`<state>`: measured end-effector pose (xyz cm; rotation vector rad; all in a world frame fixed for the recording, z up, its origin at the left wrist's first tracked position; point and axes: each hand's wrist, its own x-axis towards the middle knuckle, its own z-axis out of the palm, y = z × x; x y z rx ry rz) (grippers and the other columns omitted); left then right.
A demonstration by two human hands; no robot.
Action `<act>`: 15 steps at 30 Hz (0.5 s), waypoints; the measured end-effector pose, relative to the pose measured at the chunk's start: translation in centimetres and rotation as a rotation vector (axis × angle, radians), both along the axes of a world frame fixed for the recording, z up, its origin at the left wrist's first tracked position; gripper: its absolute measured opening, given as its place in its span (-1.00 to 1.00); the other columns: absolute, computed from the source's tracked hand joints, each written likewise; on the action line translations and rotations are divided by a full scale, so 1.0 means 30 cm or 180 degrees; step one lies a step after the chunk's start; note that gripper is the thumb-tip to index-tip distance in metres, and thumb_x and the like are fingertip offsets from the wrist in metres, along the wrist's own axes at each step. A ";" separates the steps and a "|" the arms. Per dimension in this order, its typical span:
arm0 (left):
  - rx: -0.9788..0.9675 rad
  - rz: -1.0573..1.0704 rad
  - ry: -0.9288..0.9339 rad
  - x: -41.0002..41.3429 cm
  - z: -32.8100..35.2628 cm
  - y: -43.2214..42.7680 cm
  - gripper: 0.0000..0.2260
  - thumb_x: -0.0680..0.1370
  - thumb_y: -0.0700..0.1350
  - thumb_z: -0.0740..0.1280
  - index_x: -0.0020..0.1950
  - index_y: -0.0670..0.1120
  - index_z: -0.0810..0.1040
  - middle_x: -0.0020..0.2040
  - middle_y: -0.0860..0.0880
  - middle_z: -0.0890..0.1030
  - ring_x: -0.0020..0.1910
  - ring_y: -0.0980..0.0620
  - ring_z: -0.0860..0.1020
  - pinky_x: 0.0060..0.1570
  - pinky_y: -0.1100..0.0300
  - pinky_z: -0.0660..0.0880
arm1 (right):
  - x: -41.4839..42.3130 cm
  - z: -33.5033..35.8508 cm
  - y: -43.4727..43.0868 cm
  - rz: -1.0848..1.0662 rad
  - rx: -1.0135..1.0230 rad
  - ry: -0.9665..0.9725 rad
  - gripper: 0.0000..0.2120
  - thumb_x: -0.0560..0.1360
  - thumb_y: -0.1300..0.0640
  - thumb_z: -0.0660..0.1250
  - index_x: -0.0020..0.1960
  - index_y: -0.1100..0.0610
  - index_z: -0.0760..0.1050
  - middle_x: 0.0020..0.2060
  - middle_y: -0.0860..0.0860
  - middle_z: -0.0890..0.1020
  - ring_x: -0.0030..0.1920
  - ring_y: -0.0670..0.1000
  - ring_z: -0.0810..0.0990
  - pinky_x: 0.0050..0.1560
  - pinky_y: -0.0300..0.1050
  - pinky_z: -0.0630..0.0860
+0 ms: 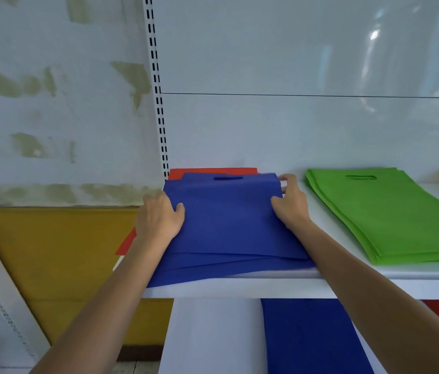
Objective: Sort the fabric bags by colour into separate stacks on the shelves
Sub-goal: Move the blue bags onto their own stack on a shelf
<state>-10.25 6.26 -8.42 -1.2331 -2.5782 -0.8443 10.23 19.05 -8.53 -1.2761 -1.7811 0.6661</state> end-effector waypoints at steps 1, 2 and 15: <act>-0.0011 -0.0044 -0.0033 -0.001 0.000 -0.003 -0.70 0.56 0.00 0.25 0.10 -0.23 0.43 0.08 -0.21 0.46 -0.10 -0.13 0.48 -0.19 0.14 0.35 | 0.003 0.001 0.003 -0.0008 -0.0072 0.0033 -0.60 0.44 0.32 0.15 0.25 0.10 0.36 -0.05 0.03 0.48 -0.10 0.07 0.47 -0.13 -0.13 0.40; -0.0020 -0.0113 -0.0048 -0.004 0.000 -0.004 -0.69 0.56 -0.02 0.26 0.16 -0.23 0.43 0.11 -0.21 0.46 -0.03 -0.15 0.50 -0.16 0.15 0.35 | 0.003 0.002 0.007 -0.0022 -0.0123 0.0020 -0.65 0.45 0.31 0.15 0.18 0.09 0.44 -0.07 0.00 0.47 -0.08 0.04 0.46 -0.09 -0.18 0.38; 0.0308 -0.0740 -0.0050 0.015 0.061 -0.072 -0.72 0.55 -0.23 0.27 0.26 -0.12 0.53 0.26 -0.11 0.49 0.24 -0.08 0.46 0.20 0.13 0.38 | 0.039 0.095 -0.046 -0.0170 0.0652 -0.0639 -0.61 0.49 0.35 0.12 0.25 0.19 0.51 0.26 0.14 0.48 0.22 0.14 0.47 0.21 -0.08 0.39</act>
